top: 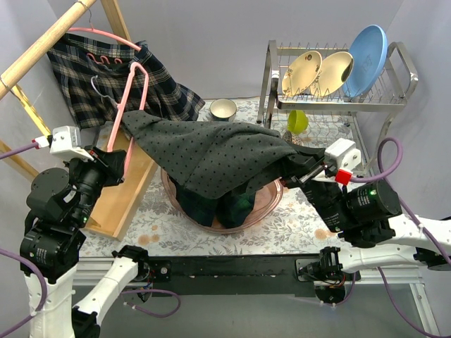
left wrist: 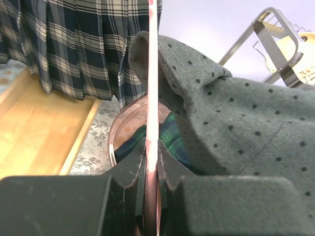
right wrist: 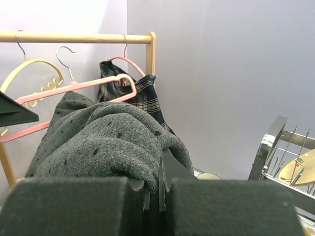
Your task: Remove the skirt from the hanger
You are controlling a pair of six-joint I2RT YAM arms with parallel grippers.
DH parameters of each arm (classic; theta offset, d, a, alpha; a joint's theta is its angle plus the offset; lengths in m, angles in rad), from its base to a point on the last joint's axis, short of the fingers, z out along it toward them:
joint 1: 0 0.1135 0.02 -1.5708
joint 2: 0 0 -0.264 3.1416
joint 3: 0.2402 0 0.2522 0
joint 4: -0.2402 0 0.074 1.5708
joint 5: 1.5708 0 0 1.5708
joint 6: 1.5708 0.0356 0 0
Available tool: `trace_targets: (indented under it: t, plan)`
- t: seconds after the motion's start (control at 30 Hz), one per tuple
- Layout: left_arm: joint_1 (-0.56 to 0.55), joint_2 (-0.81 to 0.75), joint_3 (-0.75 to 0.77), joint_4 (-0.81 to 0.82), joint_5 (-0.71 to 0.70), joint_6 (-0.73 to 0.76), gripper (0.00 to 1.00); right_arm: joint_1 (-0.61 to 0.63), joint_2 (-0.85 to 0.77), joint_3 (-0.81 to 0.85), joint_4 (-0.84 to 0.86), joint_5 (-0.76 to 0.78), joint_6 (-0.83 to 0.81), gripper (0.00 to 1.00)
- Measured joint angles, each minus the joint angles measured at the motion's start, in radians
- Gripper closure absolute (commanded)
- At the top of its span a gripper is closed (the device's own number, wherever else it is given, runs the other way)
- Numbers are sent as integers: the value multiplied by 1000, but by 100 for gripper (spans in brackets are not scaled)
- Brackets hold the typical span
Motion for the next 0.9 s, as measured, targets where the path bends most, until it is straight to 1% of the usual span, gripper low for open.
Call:
trace_targets:
  t: [0.17, 0.3, 0.43, 0.6, 0.9]
  plan:
    - [1, -10, 0, 5, -21, 5, 100, 0, 61, 32, -2, 30, -31, 99]
    - [1, -17, 0, 19, -36, 8, 100, -13, 161, 106, -50, 69, -62, 99]
    - [2, -18, 0, 32, -52, 11, 100, -27, 222, 126, -82, 80, -86, 99]
    - [2, -18, 1, 35, -60, 19, 100, -43, 254, 160, -80, 105, -154, 99]
    - [2, -17, 12, 71, -82, 33, 100, -48, 217, 188, 42, 155, -295, 99]
